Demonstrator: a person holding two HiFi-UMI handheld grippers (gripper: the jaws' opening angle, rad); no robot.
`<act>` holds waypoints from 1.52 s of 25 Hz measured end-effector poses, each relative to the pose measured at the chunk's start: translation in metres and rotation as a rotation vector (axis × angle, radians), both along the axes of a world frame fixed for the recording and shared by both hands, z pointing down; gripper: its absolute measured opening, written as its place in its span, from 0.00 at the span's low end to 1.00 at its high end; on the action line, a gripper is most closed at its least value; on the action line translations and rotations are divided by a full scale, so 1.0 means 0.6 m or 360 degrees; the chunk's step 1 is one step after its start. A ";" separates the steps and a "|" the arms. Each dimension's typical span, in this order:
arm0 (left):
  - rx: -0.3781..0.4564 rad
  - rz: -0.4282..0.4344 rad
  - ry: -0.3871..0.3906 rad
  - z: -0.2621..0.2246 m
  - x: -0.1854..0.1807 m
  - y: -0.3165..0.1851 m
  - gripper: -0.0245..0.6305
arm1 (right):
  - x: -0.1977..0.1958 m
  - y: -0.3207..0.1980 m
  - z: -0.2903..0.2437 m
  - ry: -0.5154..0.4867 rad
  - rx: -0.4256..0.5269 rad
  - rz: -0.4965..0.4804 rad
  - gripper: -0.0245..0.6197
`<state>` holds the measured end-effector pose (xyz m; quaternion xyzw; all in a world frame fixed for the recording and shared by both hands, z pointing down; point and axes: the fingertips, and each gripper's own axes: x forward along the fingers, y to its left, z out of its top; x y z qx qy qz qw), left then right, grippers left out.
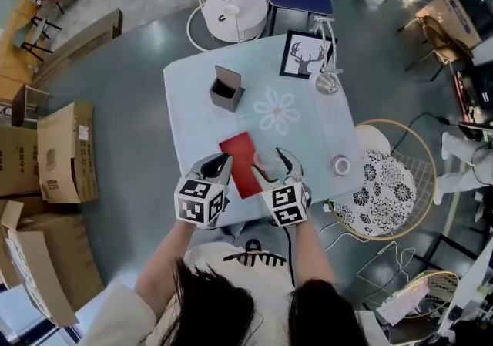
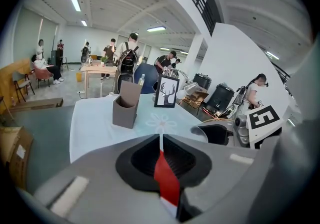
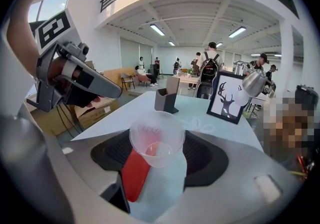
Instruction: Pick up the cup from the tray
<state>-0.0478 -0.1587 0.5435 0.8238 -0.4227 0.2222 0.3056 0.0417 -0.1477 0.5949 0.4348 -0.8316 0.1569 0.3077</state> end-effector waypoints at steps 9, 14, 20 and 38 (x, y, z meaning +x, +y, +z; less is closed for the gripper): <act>0.0000 -0.0002 -0.0011 0.016 0.023 -0.007 0.06 | 0.071 -0.030 0.001 0.0013 0.0025 0.0178 0.57; -0.0049 -0.0046 -0.0026 0.026 0.023 -0.009 0.06 | 0.092 -0.050 0.018 -0.0031 0.0003 0.0246 0.57; 0.0012 -0.0123 -0.0027 0.028 0.027 -0.033 0.06 | 0.120 -0.075 0.053 -0.0052 -0.0037 0.0329 0.57; -0.0068 -0.0149 -0.0033 0.044 0.014 -0.044 0.06 | 0.102 -0.077 0.104 -0.0072 -0.0115 0.0326 0.58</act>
